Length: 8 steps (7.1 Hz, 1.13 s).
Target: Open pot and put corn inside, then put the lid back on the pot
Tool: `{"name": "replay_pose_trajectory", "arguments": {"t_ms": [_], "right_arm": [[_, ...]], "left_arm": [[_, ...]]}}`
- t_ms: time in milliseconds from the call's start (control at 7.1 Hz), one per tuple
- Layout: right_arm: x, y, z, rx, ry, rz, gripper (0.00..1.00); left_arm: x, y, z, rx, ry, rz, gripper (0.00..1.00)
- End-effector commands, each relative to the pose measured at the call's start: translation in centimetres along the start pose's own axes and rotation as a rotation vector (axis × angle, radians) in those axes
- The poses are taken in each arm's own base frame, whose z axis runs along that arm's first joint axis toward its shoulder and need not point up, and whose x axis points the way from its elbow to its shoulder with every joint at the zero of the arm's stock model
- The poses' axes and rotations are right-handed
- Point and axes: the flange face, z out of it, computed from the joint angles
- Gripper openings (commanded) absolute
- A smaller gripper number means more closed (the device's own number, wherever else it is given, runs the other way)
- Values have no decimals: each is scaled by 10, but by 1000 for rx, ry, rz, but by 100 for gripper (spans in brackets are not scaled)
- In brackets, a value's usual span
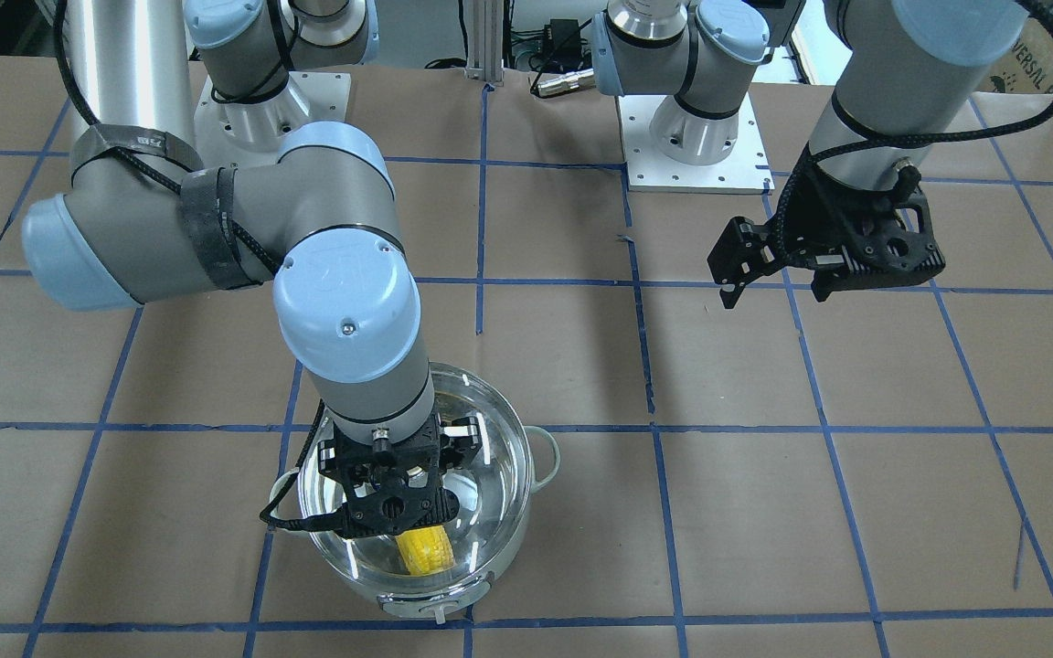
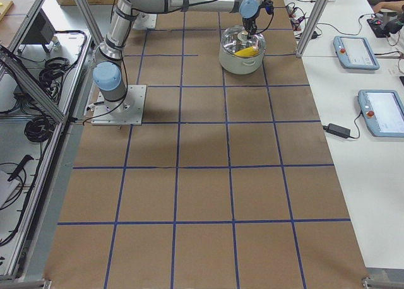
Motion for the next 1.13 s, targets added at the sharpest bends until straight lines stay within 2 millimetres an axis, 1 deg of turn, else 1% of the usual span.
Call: {"name": "replay_pose_trajectory", "arguments": {"t_ms": [0,282,423,563,704,986], "right_arm": [[-1,-5,-2,8,0,-2,34],[-4,-4,1,4,0,-5,35],[-11,-2,4,-1,0,-19,56],[-11,-2,4,-1,0,-15,81],[-11,-2,3,0,0,-13,94],[-11,-1,6,-6,0,-24,99]], "left_arm": [[0,0,0,-2,2,0,100],[-1,0,-1,-1,2,-2,100],[-1,-1,-1,-1,2,-2,100],[-1,-1,-1,-1,2,-2,100],[-1,-1,-1,-1,2,-2,100],[-1,-1,0,-2,2,-2,100]]}}
